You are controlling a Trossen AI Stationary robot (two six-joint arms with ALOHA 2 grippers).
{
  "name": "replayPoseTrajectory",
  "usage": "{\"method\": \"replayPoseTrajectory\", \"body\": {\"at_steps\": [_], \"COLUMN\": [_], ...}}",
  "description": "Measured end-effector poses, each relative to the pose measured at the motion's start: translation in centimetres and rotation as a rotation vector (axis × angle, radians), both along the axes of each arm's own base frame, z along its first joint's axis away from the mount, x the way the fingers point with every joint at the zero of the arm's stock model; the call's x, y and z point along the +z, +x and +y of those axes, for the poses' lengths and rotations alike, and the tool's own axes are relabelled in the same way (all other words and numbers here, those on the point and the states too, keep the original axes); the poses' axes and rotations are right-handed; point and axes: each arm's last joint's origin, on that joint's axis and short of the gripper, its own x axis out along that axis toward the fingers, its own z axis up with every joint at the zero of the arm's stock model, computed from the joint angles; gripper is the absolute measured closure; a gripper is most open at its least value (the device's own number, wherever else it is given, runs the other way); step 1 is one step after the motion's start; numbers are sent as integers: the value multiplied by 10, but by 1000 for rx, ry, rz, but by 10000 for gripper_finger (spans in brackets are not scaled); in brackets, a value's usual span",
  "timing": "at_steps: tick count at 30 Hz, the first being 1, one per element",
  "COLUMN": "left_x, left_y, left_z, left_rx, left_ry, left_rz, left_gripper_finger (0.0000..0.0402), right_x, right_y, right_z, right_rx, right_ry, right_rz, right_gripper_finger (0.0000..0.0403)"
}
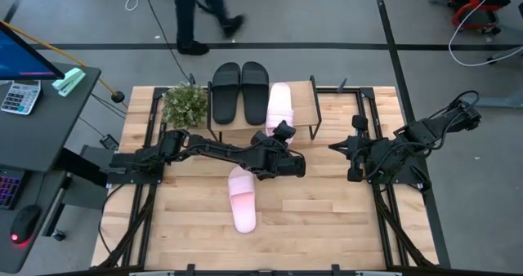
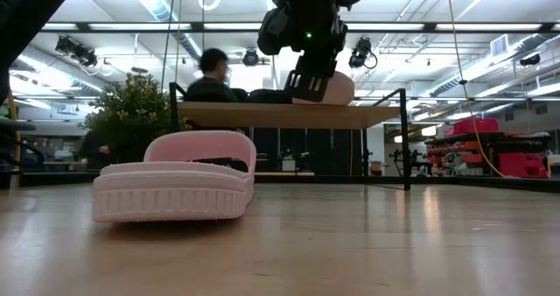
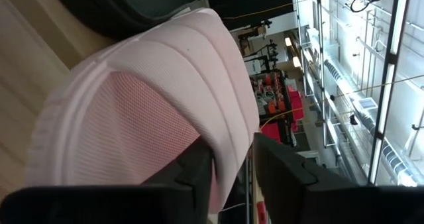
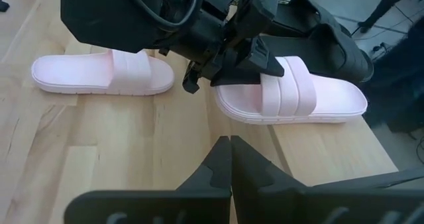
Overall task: Pick and place slides into the shelf
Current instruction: Put the top pink slide on the shelf
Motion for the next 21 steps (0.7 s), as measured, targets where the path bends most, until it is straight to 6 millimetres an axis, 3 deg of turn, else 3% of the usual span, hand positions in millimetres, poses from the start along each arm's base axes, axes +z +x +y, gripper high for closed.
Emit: {"method": "replayPoseTrajectory", "body": {"at_steps": [9, 21], "left_x": [2, 4], "left_y": [2, 4], "left_z": [4, 7], "left_rx": [9, 16], "left_ry": [-4, -8], "left_rz": [-39, -76], "left_gripper_finger": [238, 218], "right_x": [0, 0], "right_y": [0, 0], "right_z": [0, 0], "right_rx": [-4, -10], "right_ry": [7, 16], "right_rz": [-2, -5], "right_gripper_finger": [403, 403]}}
